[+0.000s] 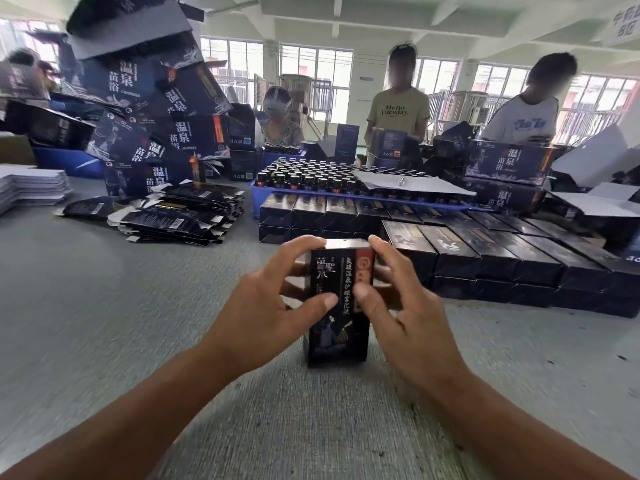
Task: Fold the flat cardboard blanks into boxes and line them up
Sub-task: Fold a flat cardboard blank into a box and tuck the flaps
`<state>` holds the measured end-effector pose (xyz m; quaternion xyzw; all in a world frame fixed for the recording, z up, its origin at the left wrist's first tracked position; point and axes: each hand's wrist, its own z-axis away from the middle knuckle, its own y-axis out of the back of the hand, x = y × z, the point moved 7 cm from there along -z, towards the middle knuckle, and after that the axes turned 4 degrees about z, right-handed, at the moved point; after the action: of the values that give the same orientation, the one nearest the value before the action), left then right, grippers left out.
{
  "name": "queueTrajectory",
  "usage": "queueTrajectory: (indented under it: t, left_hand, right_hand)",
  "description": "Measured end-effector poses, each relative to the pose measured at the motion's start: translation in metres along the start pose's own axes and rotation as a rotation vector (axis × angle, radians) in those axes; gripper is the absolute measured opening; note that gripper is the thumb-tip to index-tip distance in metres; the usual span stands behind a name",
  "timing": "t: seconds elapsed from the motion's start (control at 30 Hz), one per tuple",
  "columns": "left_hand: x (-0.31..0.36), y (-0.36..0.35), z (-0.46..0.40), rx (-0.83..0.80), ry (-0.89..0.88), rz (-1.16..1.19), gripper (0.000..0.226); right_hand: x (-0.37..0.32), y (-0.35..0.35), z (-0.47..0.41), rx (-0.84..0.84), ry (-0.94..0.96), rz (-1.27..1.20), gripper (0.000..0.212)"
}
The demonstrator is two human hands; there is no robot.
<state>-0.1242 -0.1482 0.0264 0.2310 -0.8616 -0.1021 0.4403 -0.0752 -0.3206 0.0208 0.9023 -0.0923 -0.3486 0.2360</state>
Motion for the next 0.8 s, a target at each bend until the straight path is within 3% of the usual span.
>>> queueTrajectory:
  t: [0.07,0.13,0.33,0.57,0.8]
  left_hand:
    - [-0.010,0.004,-0.001,0.032,0.053,0.021,0.060]
    - [-0.020,0.010,-0.002,0.087,0.104,0.029,0.063]
    - [-0.051,0.009,-0.001,0.050,0.275,-0.134,0.088]
    - [-0.091,0.022,0.000,-0.029,0.490,-0.462,0.075]
    - [-0.100,0.018,0.002,-0.160,0.480,-0.703,0.061]
  right_hand:
    - [0.010,-0.010,0.003,-0.102,-0.088,0.065,0.069]
    - [0.012,-0.018,0.007,-0.169,-0.092,0.182,0.077]
    - [0.001,-0.040,0.015,-0.287,0.061,0.570,0.065]
    - [0.024,-0.036,0.003,-0.352,-0.026,0.788,0.056]
    - [0.037,-0.037,-0.020,-0.309,-0.056,0.984,0.045]
